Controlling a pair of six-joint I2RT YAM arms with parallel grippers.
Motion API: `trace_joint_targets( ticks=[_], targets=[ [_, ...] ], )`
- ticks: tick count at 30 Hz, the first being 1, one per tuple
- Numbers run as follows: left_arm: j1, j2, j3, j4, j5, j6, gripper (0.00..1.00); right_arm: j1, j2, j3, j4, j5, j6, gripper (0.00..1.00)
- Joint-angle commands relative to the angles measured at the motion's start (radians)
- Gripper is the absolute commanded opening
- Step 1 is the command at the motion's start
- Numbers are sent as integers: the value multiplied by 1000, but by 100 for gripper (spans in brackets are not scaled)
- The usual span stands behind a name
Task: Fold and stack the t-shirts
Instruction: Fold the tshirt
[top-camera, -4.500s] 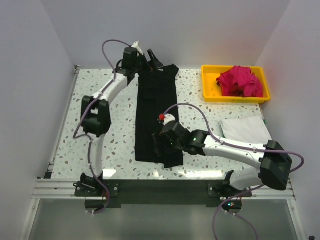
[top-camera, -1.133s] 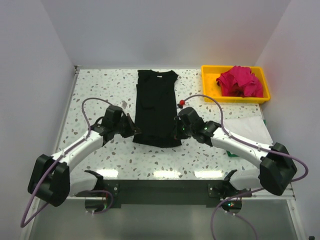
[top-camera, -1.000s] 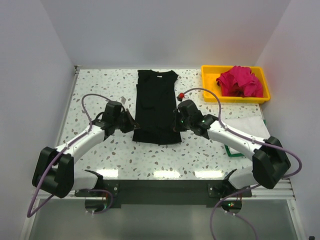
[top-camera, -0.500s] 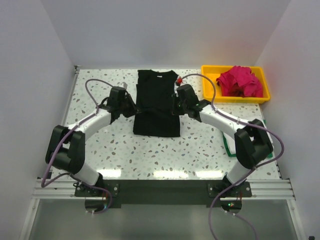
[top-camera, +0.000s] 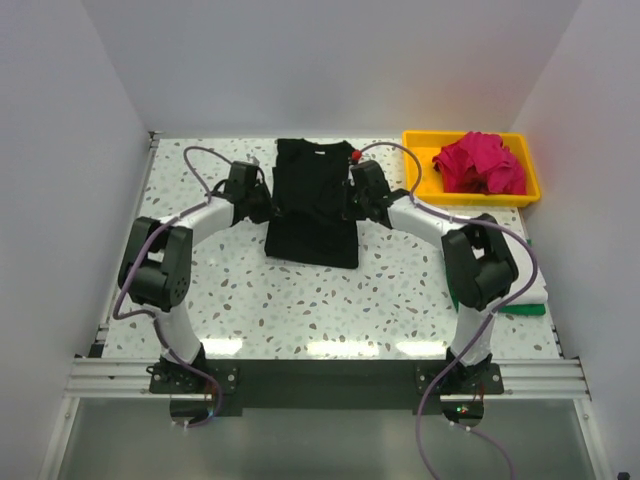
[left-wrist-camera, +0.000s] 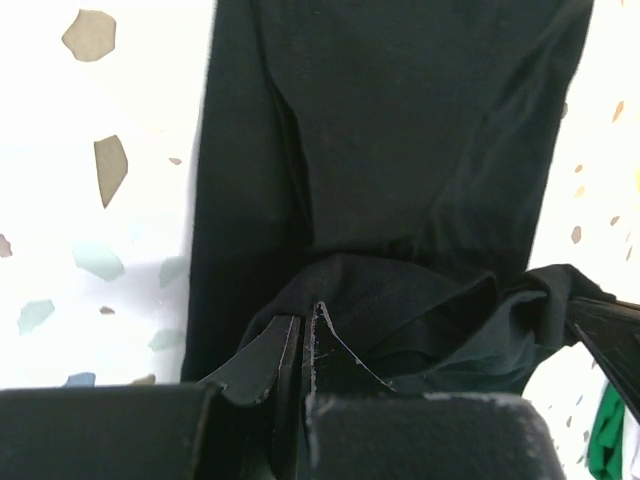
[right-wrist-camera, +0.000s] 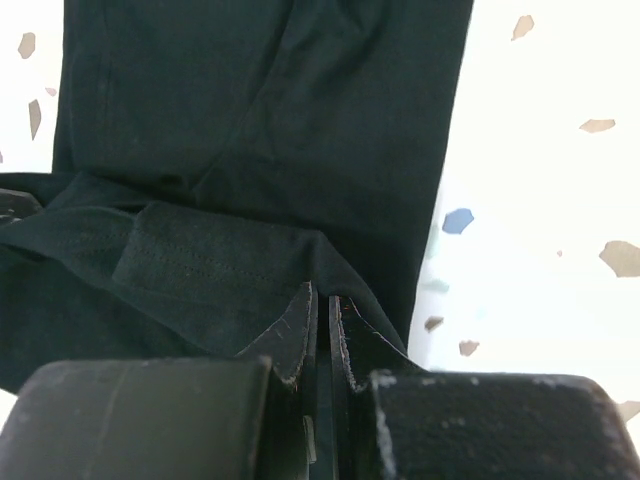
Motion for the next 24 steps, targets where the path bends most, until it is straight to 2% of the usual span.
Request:
trace_joint_targets(
  ticks=[1,6,14,16,17,18,19,20,21,23,24],
  targets=[
    [19,25,59,19,-24,26,0,-17,32,60,85,-28,-38,0],
    [25,70,96,15,-27,35,0,-20,78,83,133,-30,-50,0],
    [45,97,107,4,-18,27,0,-21,113,129,119,-30,-44,0],
    [50,82,96,10,-24,27,9,-21,115,134,116,-30,-44,11],
    [50,76,87,13,-27,29,20,-23,118,137,116,-28,-44,16],
    [53,71,85,6,-27,30,32,-23,115,141,111,-30,-44,27],
    [53,58,83,4,-27,35,54,-23,115,147,98,-30,-44,35],
    [53,47,73,4,-26,38,62,-23,107,147,93,-50,-47,43],
    [53,33,65,2,-29,41,77,-21,102,147,78,-53,-49,67],
    [53,-18,32,8,-35,39,85,-23,73,146,62,-61,-56,84],
    [53,-36,16,10,-36,39,94,-21,56,140,55,-68,-53,99]
  ],
)
